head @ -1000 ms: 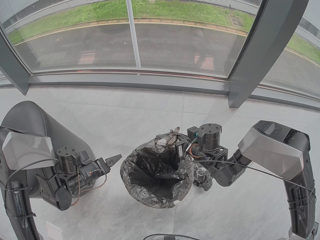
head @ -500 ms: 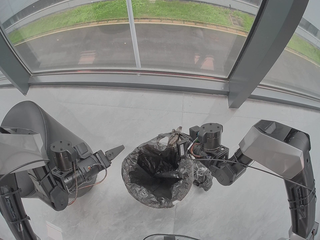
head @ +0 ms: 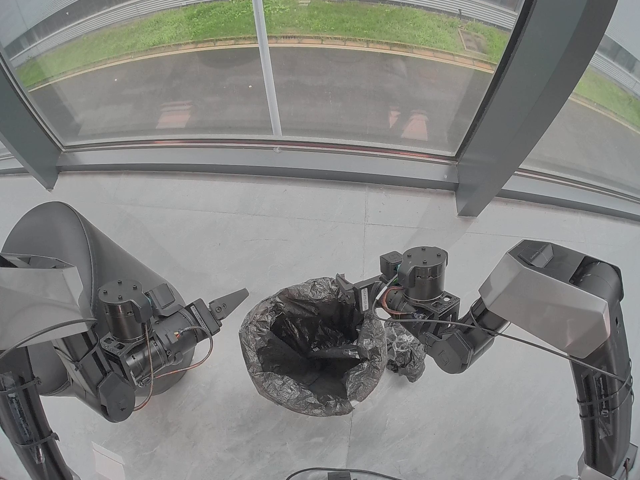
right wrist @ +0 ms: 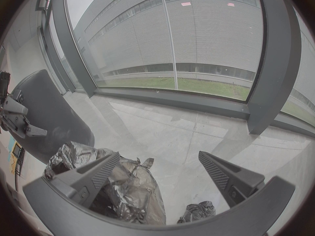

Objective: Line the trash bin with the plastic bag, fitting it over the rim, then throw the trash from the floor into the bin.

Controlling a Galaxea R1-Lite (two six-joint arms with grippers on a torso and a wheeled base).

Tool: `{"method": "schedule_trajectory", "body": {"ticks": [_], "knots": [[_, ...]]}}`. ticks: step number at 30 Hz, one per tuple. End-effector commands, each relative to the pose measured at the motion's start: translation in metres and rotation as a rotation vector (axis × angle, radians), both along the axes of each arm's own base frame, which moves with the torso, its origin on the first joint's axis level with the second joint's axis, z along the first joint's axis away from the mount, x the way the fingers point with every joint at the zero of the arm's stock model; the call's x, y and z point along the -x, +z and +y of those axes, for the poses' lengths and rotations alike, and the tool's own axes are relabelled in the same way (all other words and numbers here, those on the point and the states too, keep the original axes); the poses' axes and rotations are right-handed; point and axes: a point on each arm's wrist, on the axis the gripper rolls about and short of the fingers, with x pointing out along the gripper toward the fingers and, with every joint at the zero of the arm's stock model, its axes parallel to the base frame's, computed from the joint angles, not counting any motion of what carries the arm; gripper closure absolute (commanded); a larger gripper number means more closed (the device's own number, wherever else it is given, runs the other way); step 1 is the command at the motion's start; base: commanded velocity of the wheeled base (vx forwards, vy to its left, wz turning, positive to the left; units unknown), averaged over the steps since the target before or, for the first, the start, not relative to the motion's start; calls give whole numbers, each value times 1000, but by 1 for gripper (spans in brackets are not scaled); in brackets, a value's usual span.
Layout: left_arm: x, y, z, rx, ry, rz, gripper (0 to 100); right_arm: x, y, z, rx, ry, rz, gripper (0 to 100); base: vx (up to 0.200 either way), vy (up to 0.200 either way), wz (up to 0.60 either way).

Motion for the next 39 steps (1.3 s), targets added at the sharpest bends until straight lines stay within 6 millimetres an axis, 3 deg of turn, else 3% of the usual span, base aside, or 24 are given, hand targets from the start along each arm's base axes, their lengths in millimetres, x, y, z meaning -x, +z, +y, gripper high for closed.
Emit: {"method": "schedule_trajectory", "body": {"ticks": [1, 4, 8, 11, 17, 22, 28, 32, 39], "knots": [[0, -1, 0, 1, 2, 2, 0, 0, 2, 0, -11, 0, -18, 0, 0, 0, 0], [0, -1, 0, 0, 2, 4, 0, 1, 5, 0, -17, -2, -20, 0, 0, 0, 0], [0, -1, 1, 1, 3, 2, 0, 5, 22, -1, -41, -1, -41, 0, 0, 0, 0], [0, 0, 2, 1, 6, 1, 0, 20, 33, 6, -53, 31, -32, 0, 0, 0, 0], [0, 0, 2, 0, 9, 2, 0, 28, 34, 13, -27, 46, 14, 0, 0, 0, 0], [1, -5, 3, -5, 9, 21, 0, 13, 22, -10, -43, -41, 110, 0, 0, 0, 0], [-5, -28, 1, -21, 13, 86, 0, -19, 0, -58, -70, -170, 219, 0, 0, 0, 0], [-9, -45, 0, -22, 14, 91, 0, -32, -15, -70, -74, -204, 301, 0, 0, 0, 0], [-16, -80, -3, -49, 14, 171, 0, -48, -39, -71, -94, -252, 406, 0, 0, 0, 0]]}}
